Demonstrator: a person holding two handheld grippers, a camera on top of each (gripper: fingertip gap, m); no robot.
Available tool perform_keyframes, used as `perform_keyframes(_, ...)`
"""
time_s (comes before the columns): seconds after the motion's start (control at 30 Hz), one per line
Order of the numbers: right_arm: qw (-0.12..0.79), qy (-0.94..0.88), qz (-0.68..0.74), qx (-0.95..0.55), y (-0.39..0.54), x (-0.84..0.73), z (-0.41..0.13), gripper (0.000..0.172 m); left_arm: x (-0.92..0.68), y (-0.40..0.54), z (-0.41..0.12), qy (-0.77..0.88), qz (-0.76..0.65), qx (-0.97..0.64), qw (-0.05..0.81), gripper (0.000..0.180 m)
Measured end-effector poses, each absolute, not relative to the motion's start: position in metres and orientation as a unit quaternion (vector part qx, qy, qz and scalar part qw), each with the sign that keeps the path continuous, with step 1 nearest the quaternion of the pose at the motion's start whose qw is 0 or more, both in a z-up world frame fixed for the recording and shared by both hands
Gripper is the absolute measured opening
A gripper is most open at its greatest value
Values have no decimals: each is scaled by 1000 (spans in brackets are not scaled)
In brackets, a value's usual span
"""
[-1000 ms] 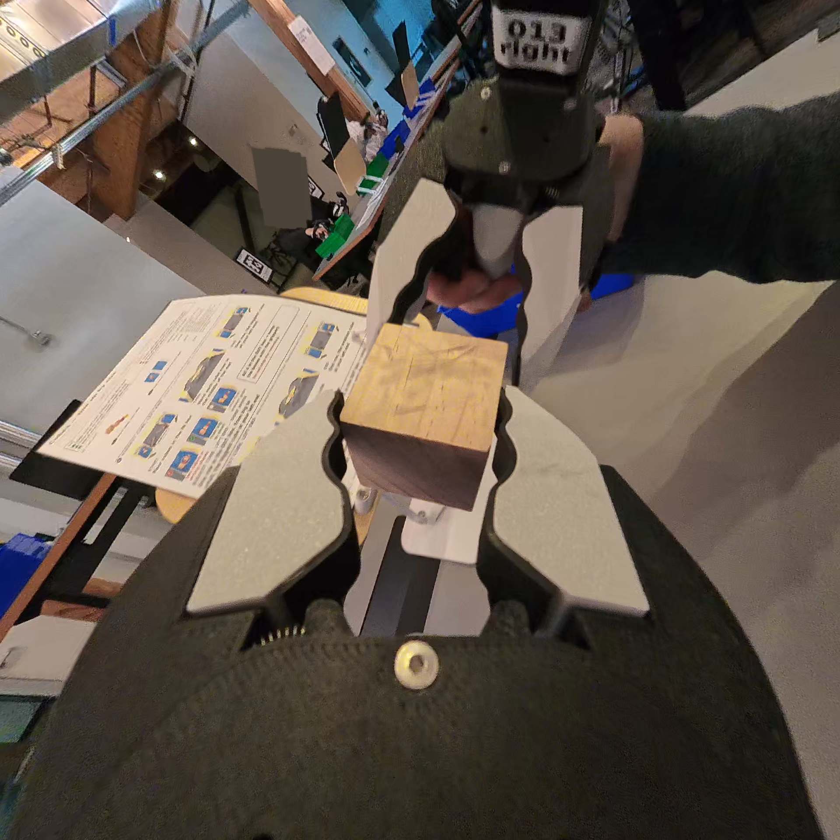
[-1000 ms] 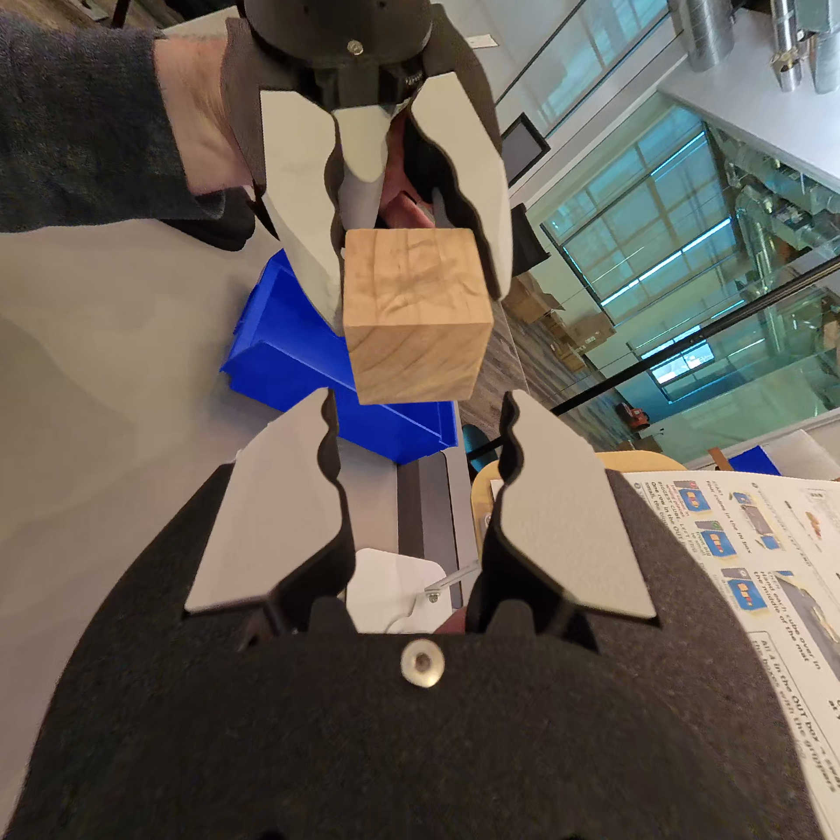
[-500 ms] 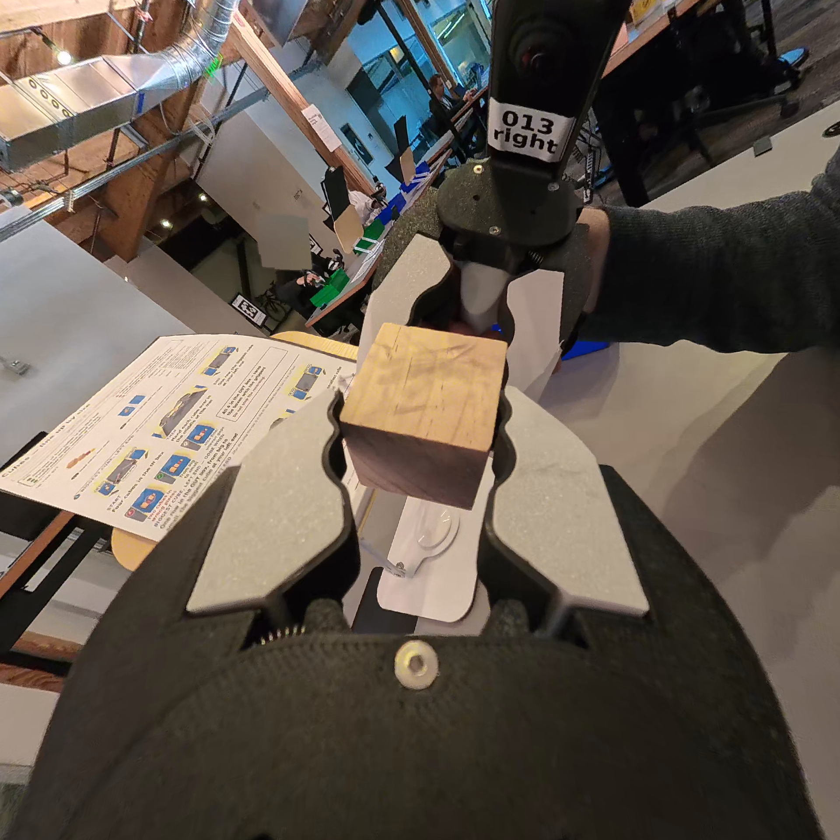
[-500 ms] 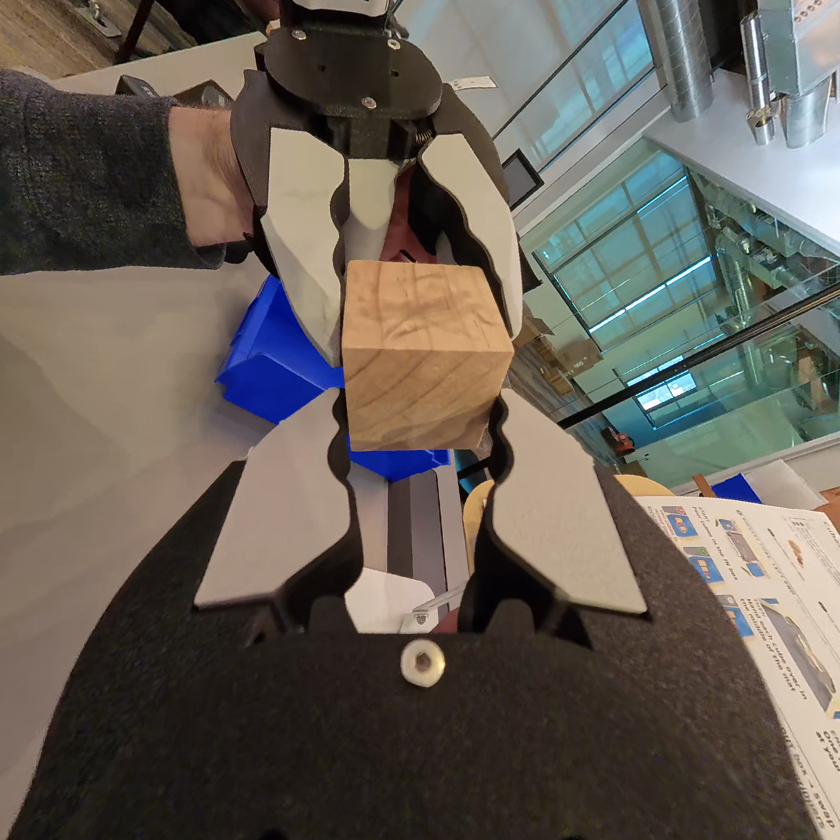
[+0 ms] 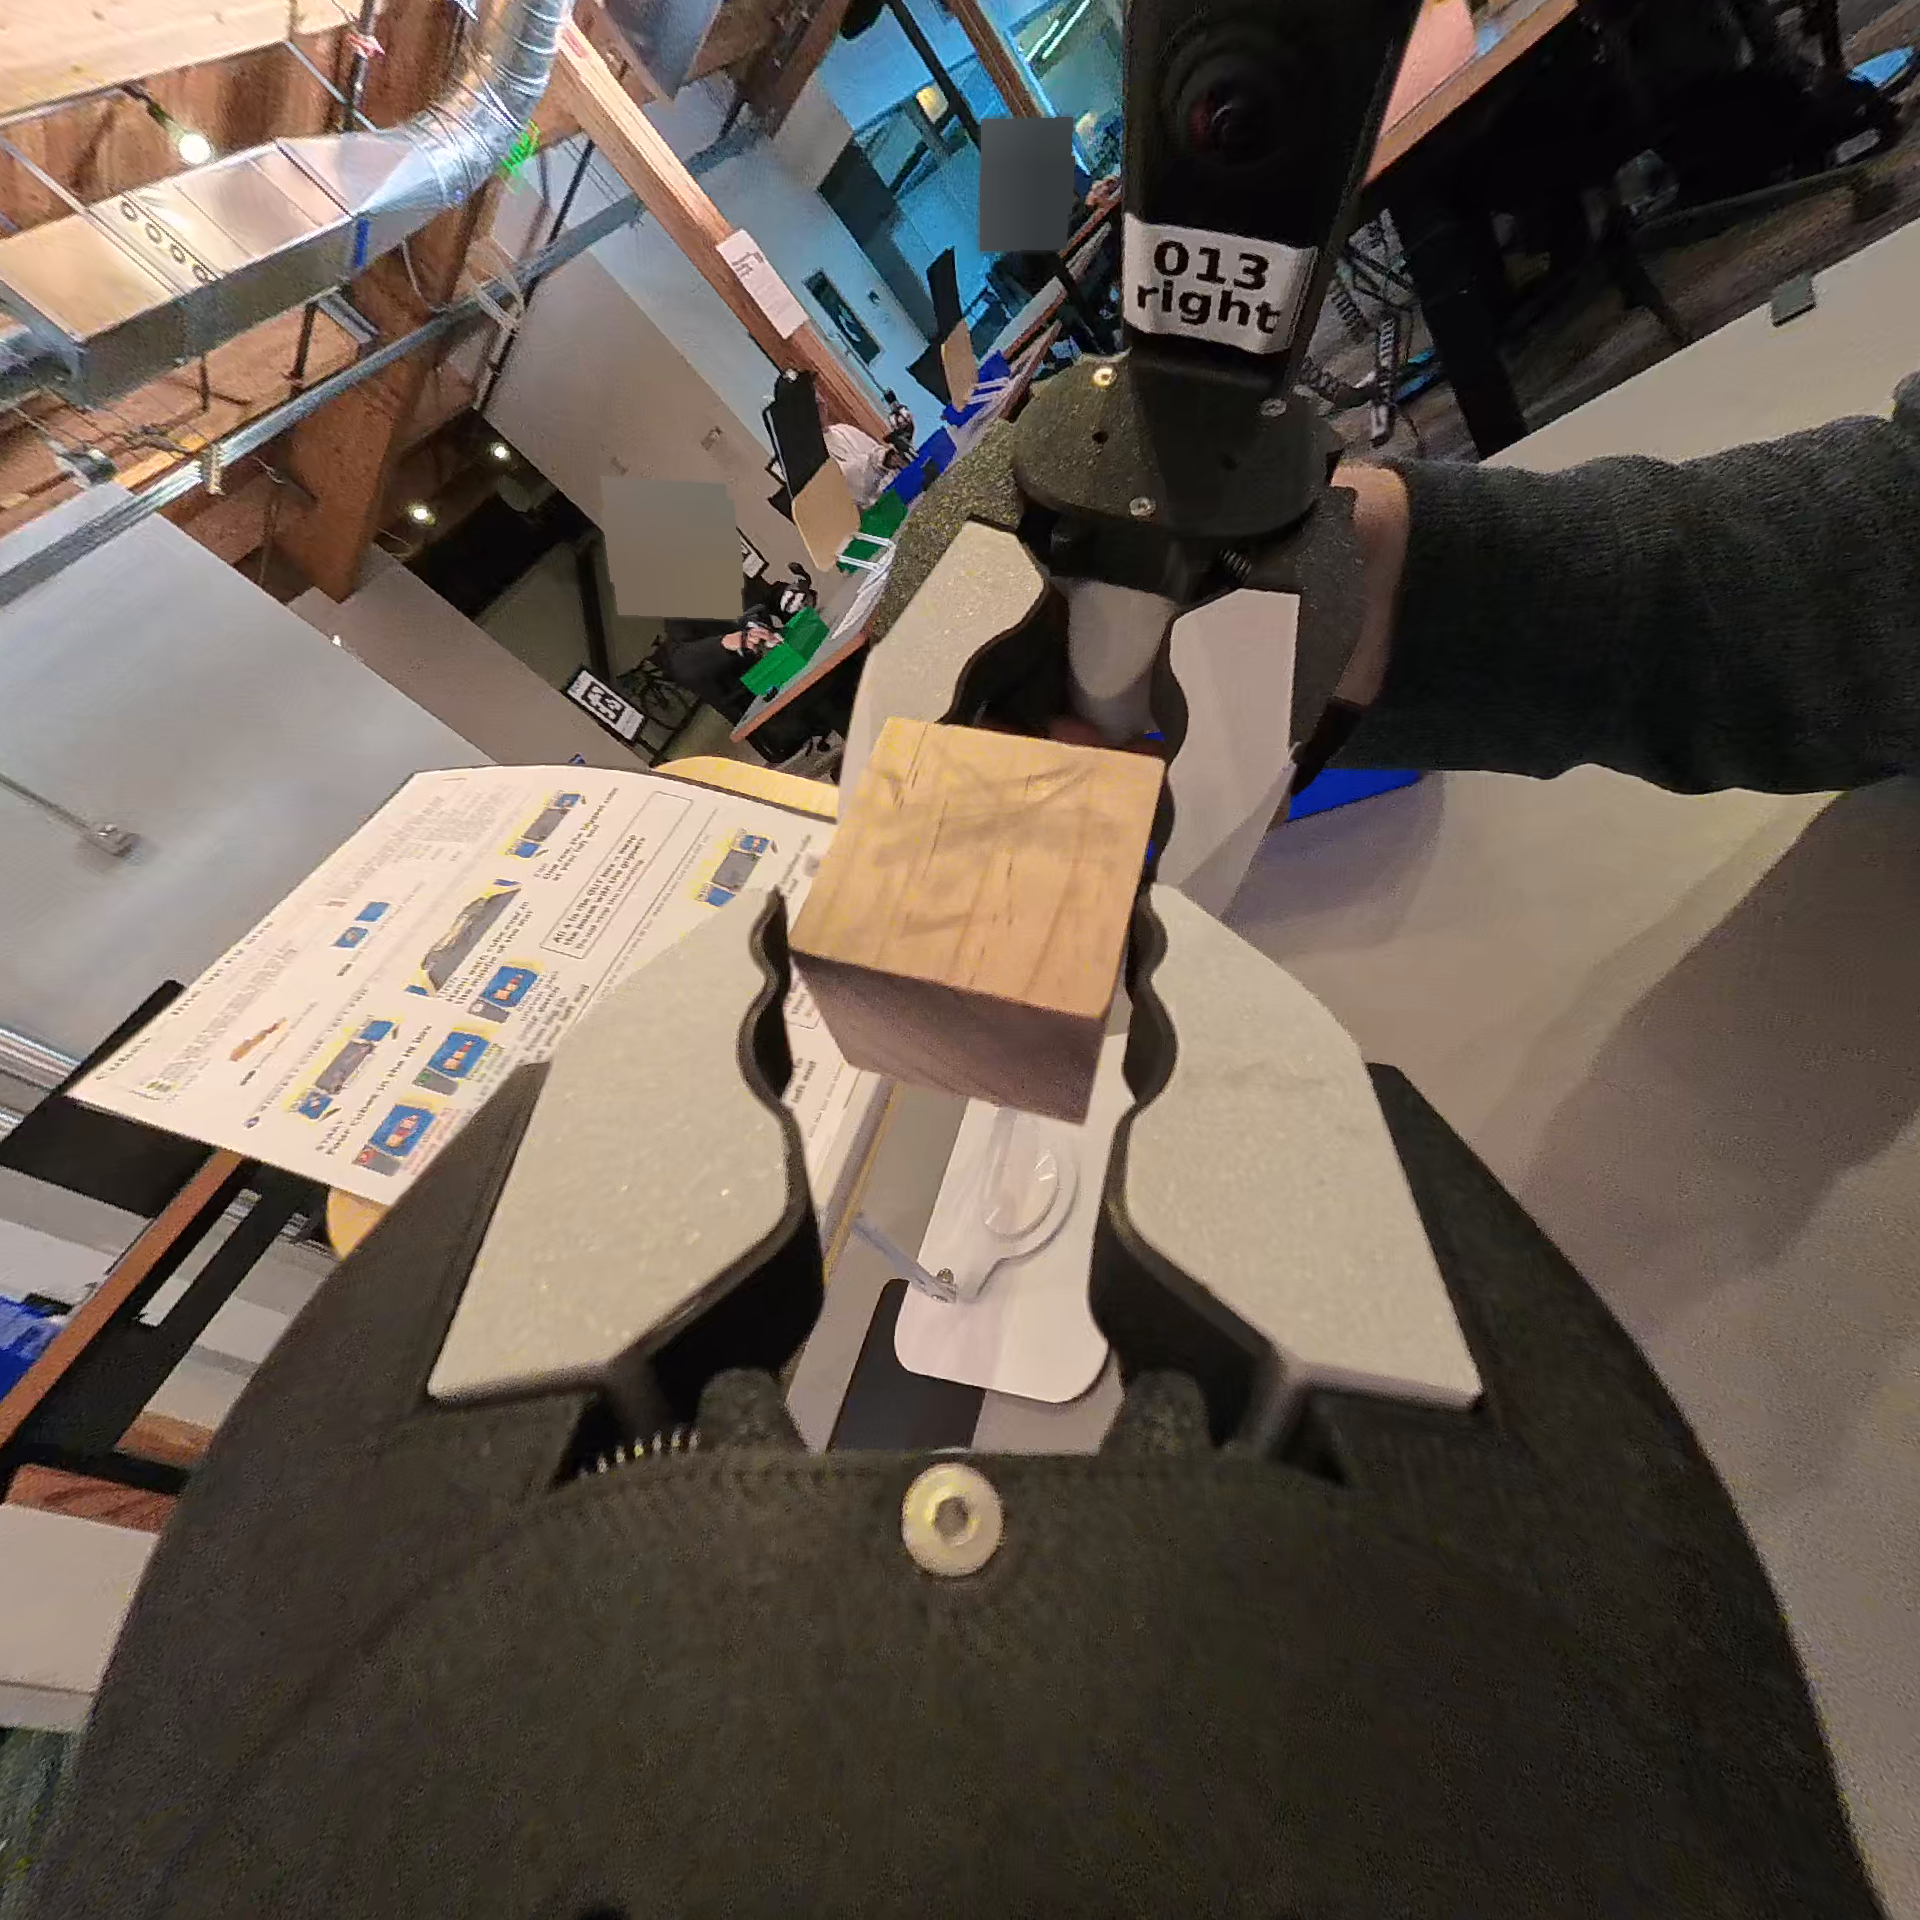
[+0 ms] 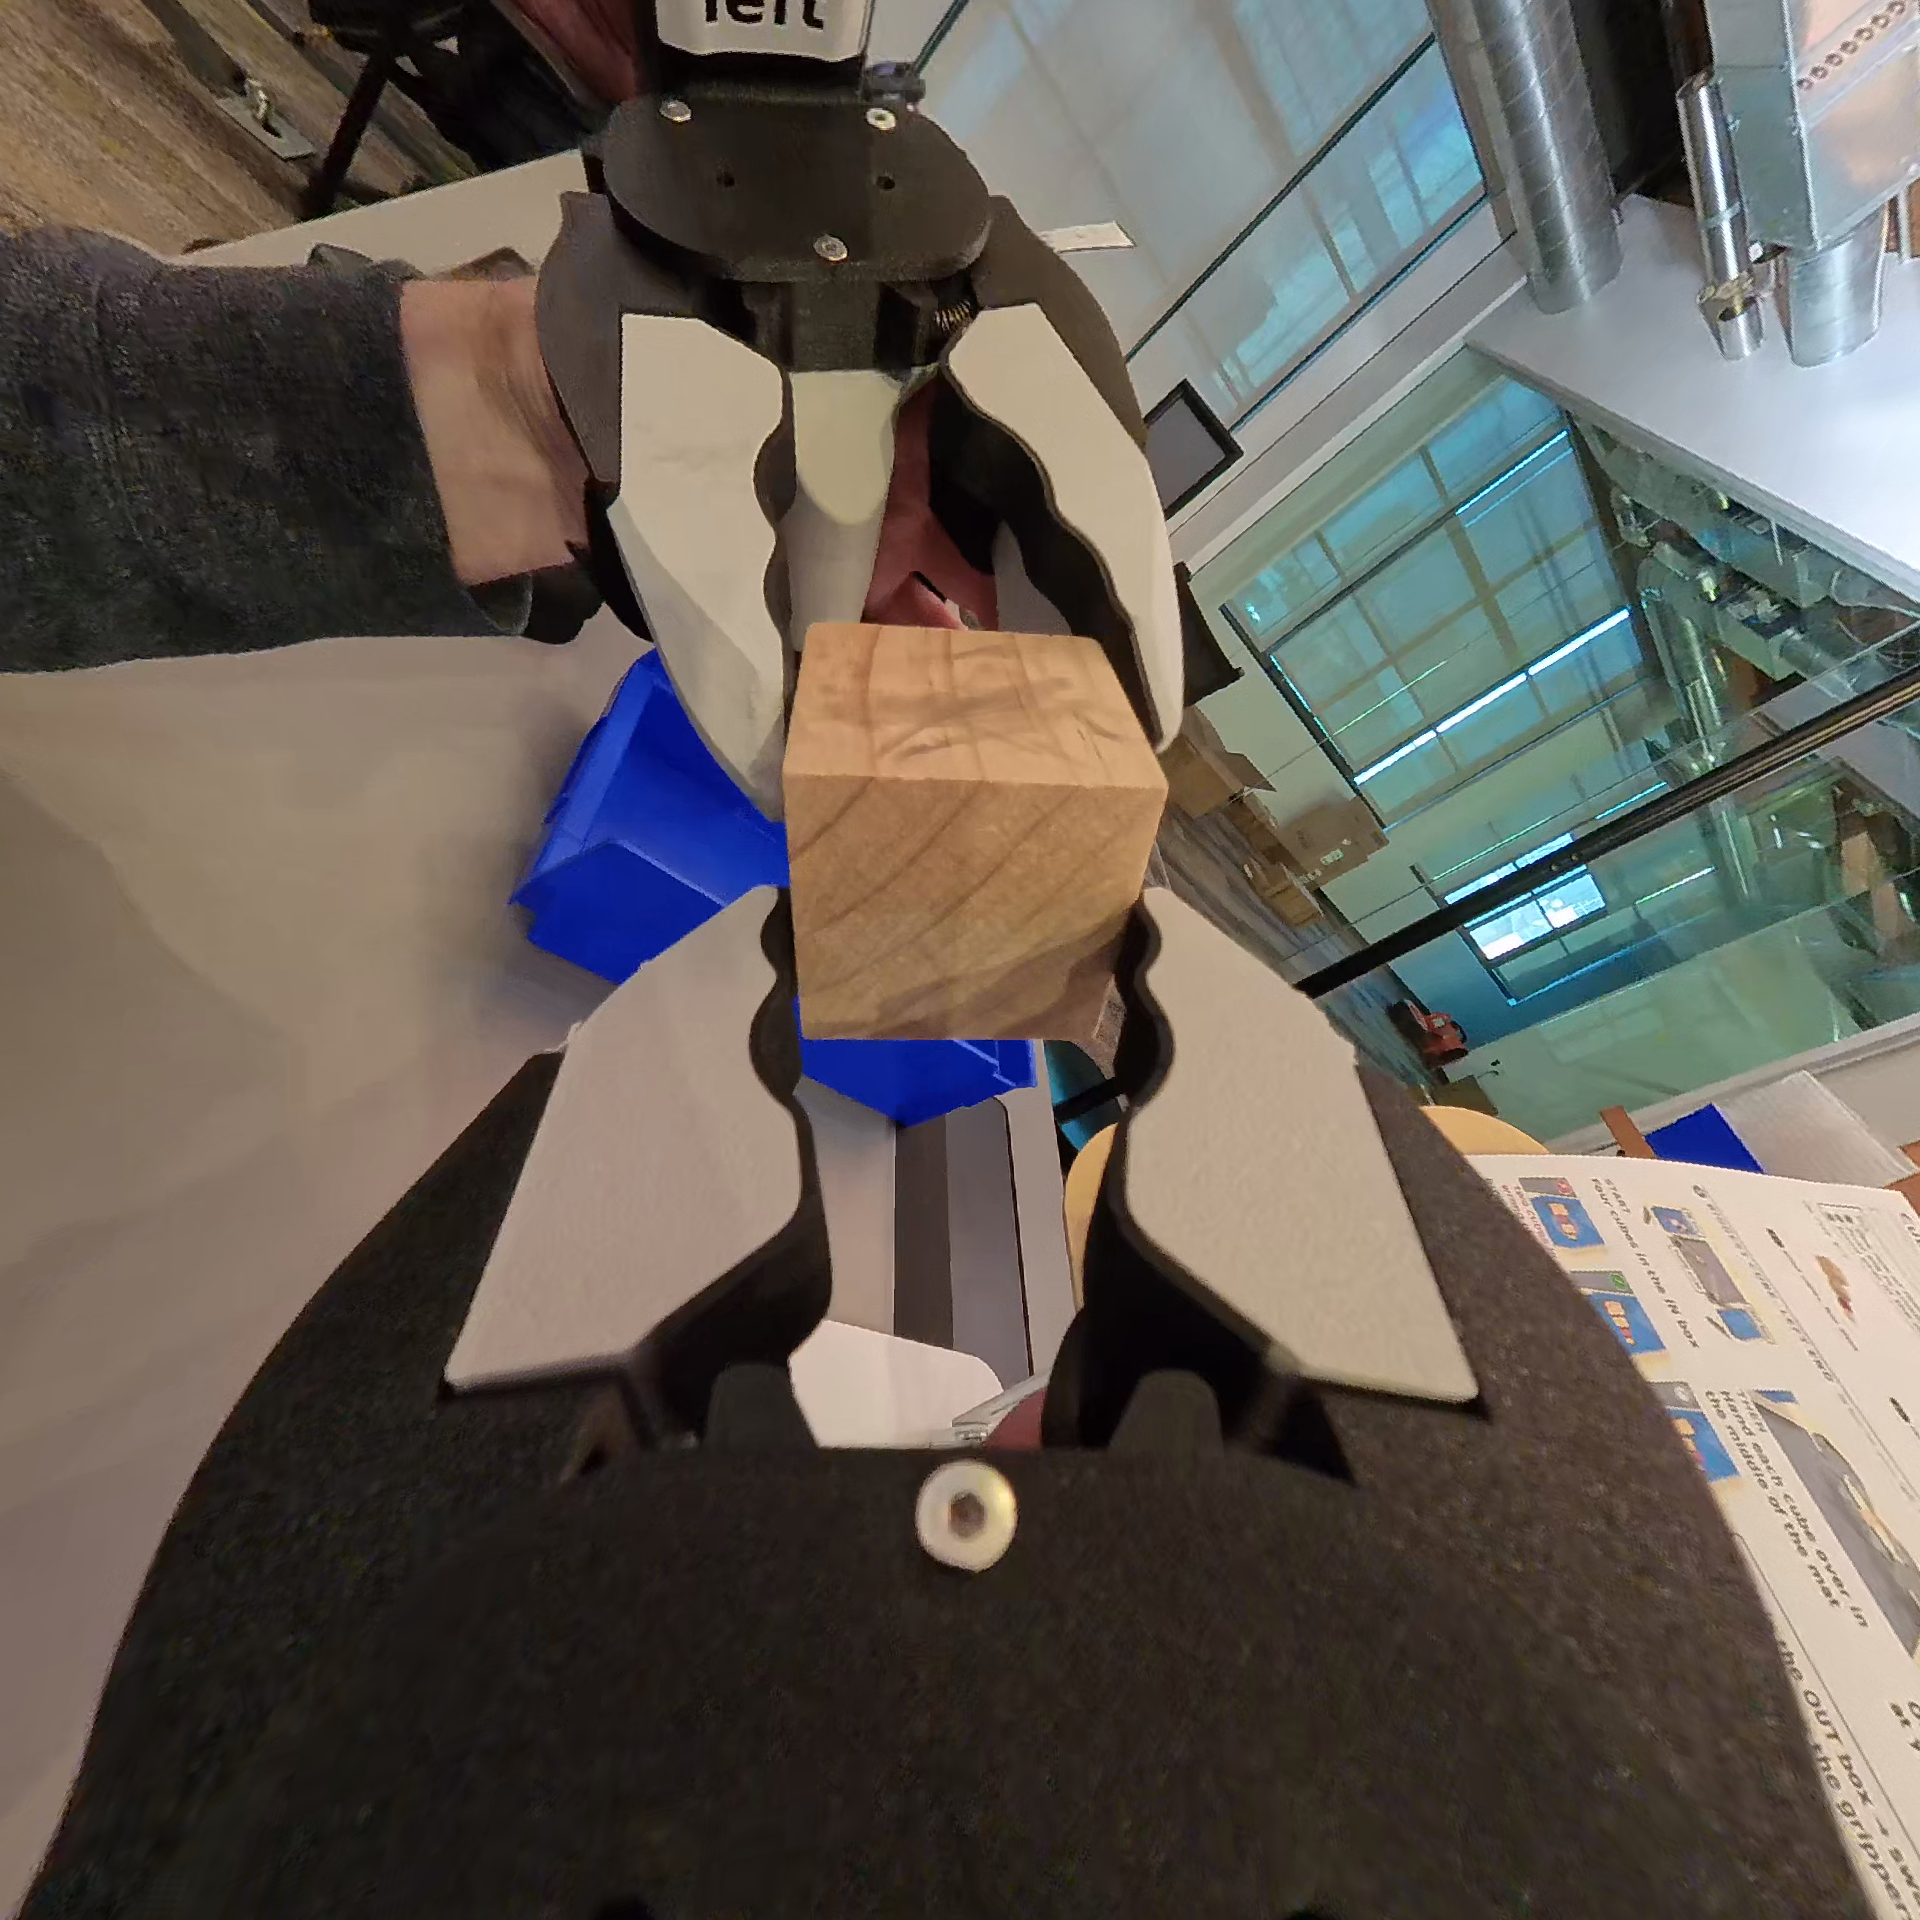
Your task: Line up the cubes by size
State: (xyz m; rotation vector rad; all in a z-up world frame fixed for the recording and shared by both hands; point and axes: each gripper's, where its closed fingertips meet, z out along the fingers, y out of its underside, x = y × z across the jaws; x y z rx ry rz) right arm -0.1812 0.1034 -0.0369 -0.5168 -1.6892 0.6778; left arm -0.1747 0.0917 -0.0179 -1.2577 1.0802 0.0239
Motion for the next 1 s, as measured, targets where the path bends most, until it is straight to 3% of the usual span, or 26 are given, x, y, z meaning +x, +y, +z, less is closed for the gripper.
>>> perform_keyframes(0.2,602,-707,293,-230,112,-167,-23,58,-185,84,-3,464,32,-547,696,50)
perform_keyframes(0.27,614,-697,282,-240,120,-157,-15,58,-192,81,1,459,54,-545,699,35)
perform_keyframes(0.33,631,-682,271,-254,130,-142,-6,58,-202,76,8,452,90,-534,709,2)
perform_keyframes(0.37,635,-674,271,-263,135,-133,-2,59,-206,73,14,445,108,-522,720,0)
perform_keyframes(0.5,619,-689,230,-298,153,-94,-16,58,-210,59,28,437,112,-504,736,0)
perform_keyframes(0.63,583,-717,95,-370,209,-39,-44,58,-213,60,29,435,125,-506,734,0)
perform_keyframes(1.0,395,-729,-129,-544,356,138,-114,59,-216,66,23,437,137,-522,720,0)
